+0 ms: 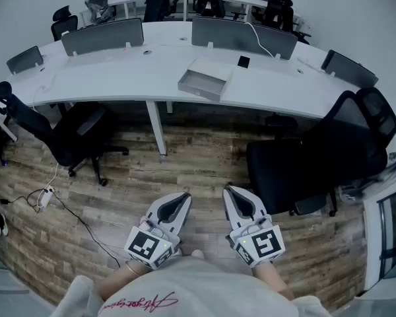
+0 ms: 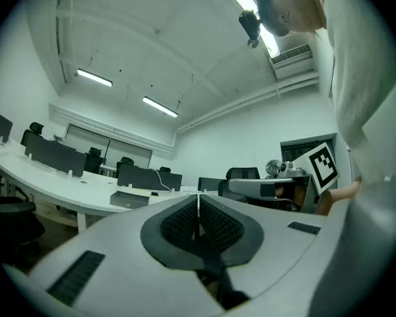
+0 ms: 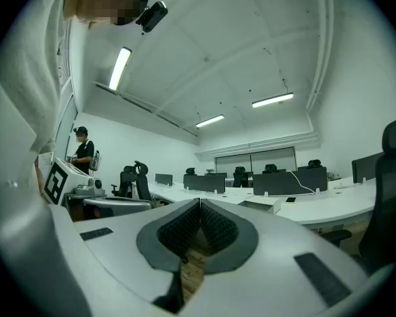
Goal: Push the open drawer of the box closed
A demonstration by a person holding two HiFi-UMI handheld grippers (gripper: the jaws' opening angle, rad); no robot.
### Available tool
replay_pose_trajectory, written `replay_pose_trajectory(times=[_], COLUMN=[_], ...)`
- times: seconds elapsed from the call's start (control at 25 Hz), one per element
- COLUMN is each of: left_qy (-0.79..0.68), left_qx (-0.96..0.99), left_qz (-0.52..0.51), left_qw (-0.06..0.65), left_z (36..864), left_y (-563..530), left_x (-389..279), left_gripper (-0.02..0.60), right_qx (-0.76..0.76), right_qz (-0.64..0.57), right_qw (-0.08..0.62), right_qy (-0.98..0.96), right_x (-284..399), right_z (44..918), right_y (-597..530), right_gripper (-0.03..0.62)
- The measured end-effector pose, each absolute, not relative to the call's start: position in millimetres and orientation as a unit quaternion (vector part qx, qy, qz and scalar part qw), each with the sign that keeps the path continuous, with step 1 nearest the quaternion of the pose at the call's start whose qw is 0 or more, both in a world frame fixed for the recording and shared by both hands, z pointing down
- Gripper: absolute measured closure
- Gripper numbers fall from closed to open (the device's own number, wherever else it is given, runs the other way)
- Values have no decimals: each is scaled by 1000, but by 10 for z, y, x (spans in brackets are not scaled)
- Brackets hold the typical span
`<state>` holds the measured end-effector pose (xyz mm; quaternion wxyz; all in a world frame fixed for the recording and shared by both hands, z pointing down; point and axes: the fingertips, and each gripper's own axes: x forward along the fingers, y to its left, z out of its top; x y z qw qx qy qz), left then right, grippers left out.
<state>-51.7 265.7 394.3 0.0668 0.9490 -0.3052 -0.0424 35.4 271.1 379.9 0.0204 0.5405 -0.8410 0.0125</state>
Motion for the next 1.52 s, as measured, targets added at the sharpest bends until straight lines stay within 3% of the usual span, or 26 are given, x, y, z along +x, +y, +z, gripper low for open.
replay_pose_trajectory(times=[0.64, 1.52], left_qy=[-304, -345], left_qx=[950, 936], left_qz=[-47, -41], left_qw=[63, 60], left_z=[3944, 4070], left_y=[2581, 2379], left_x=[-537, -312], left_gripper=[561, 562], right_qx=[562, 517], right_qz=[23, 43], right_qw=[-11, 10], right_qy=[-827, -855], right_x=[386, 486], right_z=[3801, 4107], right_y=[2654, 2516], right_gripper=[574, 574])
